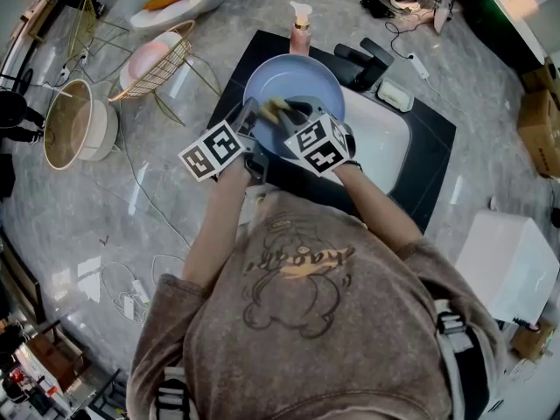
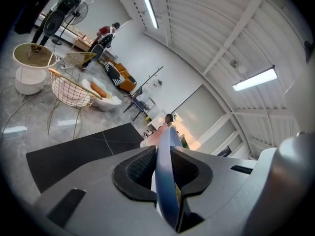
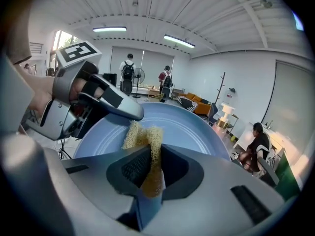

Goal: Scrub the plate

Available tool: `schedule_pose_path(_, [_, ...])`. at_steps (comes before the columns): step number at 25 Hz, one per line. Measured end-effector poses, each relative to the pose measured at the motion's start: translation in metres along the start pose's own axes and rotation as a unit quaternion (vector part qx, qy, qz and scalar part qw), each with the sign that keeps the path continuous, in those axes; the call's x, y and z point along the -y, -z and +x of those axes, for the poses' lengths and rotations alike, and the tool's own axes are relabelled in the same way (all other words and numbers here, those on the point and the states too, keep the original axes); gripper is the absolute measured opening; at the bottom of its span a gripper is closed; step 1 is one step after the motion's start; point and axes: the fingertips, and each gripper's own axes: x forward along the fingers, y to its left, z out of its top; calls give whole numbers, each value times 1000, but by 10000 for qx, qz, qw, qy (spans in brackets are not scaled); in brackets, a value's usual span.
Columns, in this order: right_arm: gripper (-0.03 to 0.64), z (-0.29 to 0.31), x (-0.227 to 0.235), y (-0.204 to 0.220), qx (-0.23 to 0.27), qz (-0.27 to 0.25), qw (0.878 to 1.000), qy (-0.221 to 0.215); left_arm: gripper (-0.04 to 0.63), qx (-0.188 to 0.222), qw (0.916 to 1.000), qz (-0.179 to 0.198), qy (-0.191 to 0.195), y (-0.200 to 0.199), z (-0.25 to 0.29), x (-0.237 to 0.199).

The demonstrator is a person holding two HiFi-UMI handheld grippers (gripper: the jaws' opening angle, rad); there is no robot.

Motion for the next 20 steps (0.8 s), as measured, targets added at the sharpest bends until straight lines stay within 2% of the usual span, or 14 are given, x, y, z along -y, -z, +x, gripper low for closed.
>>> schedule_pose_path(11, [52,7,23,-3,3,-62,9997,222,71,-116,9999,-47,63,7,2,3])
schedule_pose_path(20, [52,16,44,-8,7,-15,9993,371,71,-290,9995,60,124,18,5,11])
